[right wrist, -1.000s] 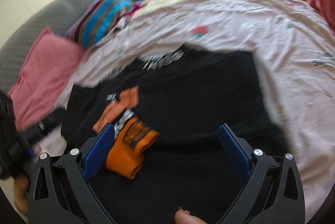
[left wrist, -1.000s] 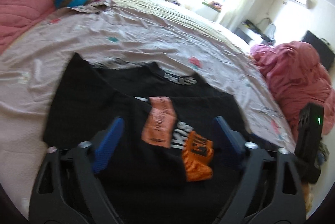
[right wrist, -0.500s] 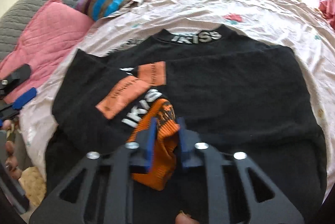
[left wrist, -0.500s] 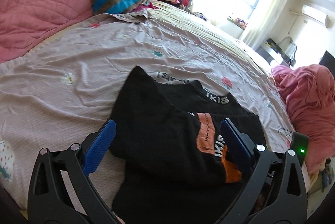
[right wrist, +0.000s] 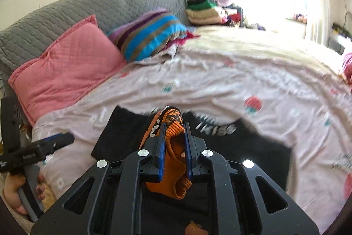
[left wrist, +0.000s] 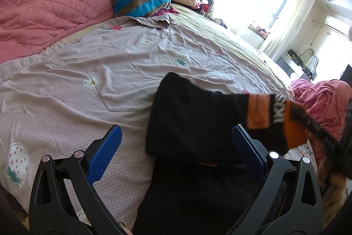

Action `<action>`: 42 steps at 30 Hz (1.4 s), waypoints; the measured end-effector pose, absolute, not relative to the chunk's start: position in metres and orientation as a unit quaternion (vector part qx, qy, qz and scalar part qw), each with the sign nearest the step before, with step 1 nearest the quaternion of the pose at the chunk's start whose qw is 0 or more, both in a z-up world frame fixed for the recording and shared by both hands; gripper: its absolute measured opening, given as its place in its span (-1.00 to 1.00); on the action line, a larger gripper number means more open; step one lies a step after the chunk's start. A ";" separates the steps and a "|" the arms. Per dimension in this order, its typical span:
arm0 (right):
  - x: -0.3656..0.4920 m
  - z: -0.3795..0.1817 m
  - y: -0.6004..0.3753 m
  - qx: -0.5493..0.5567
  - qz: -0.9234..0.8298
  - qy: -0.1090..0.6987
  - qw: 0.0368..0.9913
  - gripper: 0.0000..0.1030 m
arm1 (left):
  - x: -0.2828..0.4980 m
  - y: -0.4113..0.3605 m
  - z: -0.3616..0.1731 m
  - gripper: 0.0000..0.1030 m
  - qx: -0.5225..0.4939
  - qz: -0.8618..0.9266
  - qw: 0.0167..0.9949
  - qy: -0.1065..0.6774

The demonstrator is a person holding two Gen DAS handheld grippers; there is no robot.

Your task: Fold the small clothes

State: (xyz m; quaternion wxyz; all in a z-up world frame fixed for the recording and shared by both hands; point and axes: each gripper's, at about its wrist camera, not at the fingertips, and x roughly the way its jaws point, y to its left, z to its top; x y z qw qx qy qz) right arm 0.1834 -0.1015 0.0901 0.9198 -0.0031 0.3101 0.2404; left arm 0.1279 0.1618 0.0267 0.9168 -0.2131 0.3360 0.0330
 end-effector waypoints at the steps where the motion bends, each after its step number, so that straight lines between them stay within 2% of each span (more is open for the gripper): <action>1: 0.184 0.092 -0.106 -0.005 0.236 0.306 0.922 -0.73 | 0.128 0.162 0.027 0.82 -0.211 0.035 0.917 0.336; 7: 0.198 0.087 -0.140 -0.010 0.193 0.309 0.931 -0.74 | 0.135 0.156 0.034 0.82 -0.200 0.032 0.920 0.336; 17: 0.205 0.037 -0.175 -0.002 0.149 0.356 0.923 -0.74 | 0.165 0.144 0.022 0.82 -0.186 0.019 0.912 0.365; 25: 0.205 0.018 -0.187 0.006 0.137 0.373 0.918 -0.74 | 0.195 0.118 0.013 0.81 -0.164 -0.008 0.909 0.384; 32: 0.204 0.007 -0.193 0.010 0.132 0.385 0.914 -0.74 | 0.227 0.087 0.000 0.31 -0.128 -0.049 0.901 0.411; 40: 0.205 -0.001 -0.195 0.005 0.113 0.397 0.911 -0.68 | 0.237 0.086 -0.022 0.30 -0.130 -0.048 0.892 0.429; 41: 0.205 -0.003 -0.195 -0.002 0.102 0.398 0.912 -0.63 | 0.237 0.087 -0.024 0.30 -0.129 -0.048 0.892 0.431; 42: 0.205 -0.003 -0.195 -0.005 0.095 0.398 0.913 -0.48 | 0.236 0.087 -0.025 0.30 -0.128 -0.048 0.892 0.431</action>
